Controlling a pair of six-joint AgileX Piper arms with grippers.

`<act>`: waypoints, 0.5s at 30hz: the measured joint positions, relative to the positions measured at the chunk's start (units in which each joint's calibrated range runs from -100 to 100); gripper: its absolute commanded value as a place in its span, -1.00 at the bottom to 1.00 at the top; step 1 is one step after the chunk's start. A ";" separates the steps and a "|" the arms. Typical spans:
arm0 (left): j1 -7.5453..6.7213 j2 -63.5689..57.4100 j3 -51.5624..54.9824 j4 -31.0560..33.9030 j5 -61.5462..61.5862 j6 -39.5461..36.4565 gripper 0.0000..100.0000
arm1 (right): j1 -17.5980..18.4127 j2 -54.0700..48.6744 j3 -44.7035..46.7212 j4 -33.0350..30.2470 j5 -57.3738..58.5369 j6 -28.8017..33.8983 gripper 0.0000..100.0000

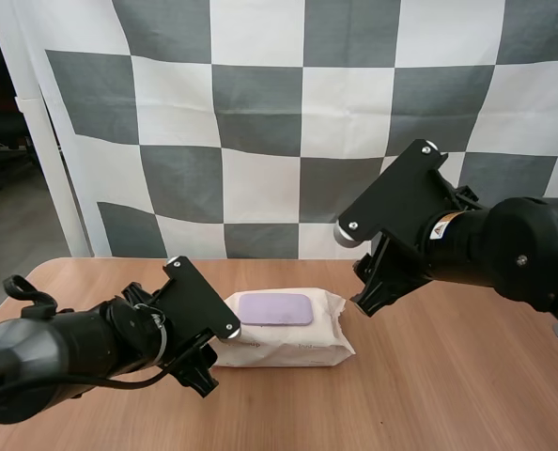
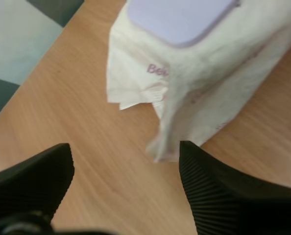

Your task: Open the wet wipes lid

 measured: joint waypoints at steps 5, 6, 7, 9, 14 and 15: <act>-0.44 0.00 -0.11 -8.20 2.06 7.53 1.00 | 0.00 1.11 0.00 2.62 0.00 0.00 1.00; -0.44 0.00 -0.11 -9.99 3.71 9.07 1.00 | 0.00 1.11 0.00 3.14 0.00 0.00 1.00; -0.44 0.00 -0.11 -11.40 4.75 10.36 1.00 | 0.00 1.11 0.00 3.29 0.00 0.00 1.00; -0.27 0.00 -0.40 -15.04 5.63 13.44 1.00 | 0.00 1.11 0.00 3.29 0.22 0.00 1.00; 1.21 2.41 -1.21 -22.46 8.16 19.66 1.00 | 0.00 1.11 0.00 3.29 0.20 0.00 1.00; 1.94 3.88 -2.19 -25.37 11.42 22.49 1.00 | 0.00 1.11 0.00 3.40 0.20 0.00 1.00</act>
